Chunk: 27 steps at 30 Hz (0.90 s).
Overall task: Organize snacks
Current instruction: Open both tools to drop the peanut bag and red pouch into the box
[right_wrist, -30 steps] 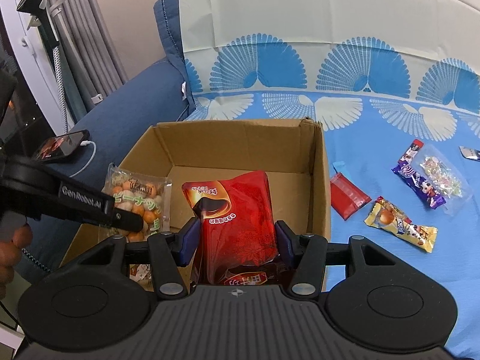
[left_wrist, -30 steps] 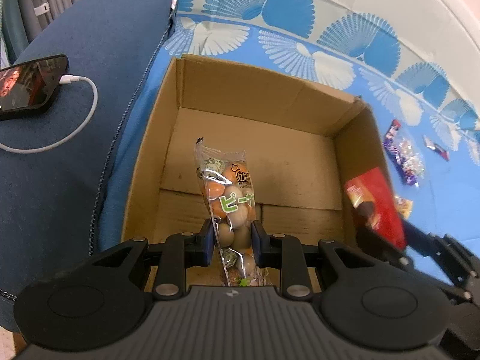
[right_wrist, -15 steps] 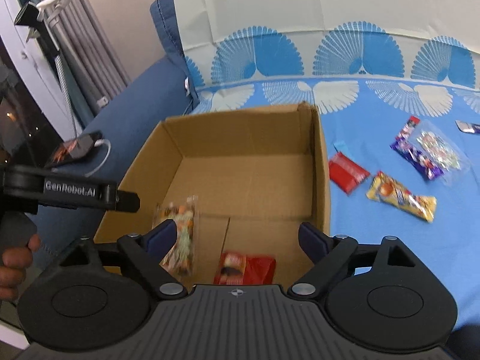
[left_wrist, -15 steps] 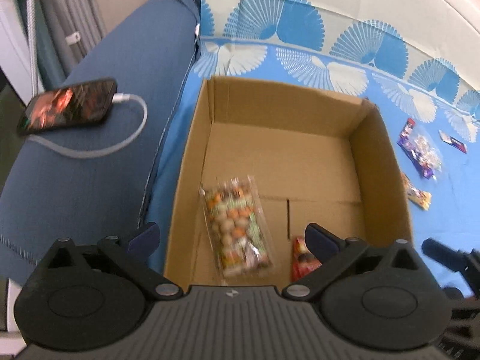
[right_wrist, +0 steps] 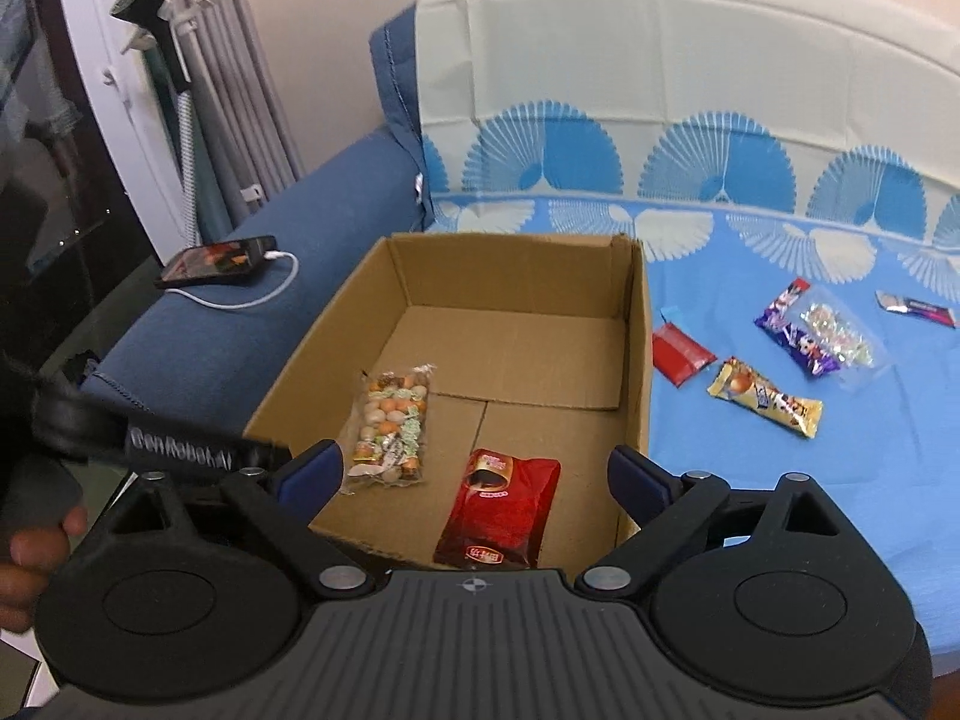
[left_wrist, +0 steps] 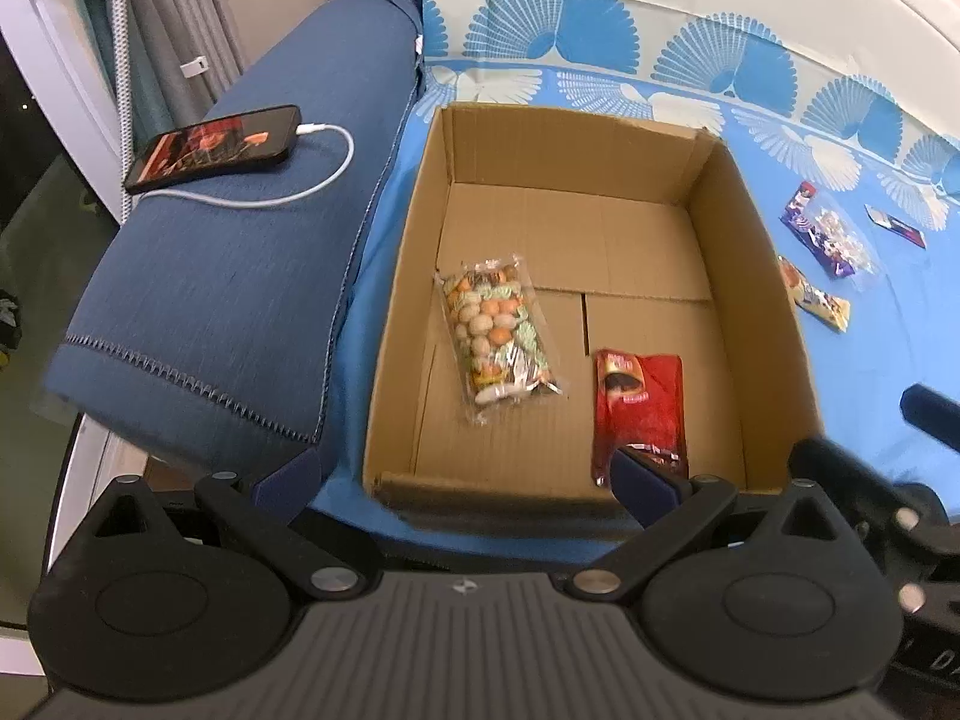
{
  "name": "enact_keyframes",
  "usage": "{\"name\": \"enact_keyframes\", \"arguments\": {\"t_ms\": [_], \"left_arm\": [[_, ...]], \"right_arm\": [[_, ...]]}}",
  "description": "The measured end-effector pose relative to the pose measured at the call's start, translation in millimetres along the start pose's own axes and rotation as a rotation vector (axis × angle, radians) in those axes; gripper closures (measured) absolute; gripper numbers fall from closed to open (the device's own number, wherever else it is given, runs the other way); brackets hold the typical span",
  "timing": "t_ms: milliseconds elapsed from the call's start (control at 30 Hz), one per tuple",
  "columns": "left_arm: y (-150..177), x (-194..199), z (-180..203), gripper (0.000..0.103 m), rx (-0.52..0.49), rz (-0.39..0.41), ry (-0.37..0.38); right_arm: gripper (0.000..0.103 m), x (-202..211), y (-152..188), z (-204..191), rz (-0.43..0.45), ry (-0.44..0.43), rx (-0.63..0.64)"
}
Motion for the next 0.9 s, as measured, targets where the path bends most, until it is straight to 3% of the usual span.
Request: {"name": "enact_keyframes", "arguments": {"t_ms": [400, 900], "left_arm": [[25, 29, 14, 0.000, -0.013, 0.044, 0.013], [27, 33, 16, 0.000, -0.022, 0.050, 0.007]], "right_arm": [[0.006, 44, 10, 7, 0.089, 0.012, -0.029], [0.006, 53, 13, 9, 0.111, 0.009, -0.044]]}}
Point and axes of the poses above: each gripper's, at about its wrist camera, not at the fingertips, and x roughly against the way its jaws point, z to its right, y to its underside, the point moved 4 cm from there along -x, roughly the way its jaws point, and after that the axes turned 14 degrees about y, right-handed, at the moved point
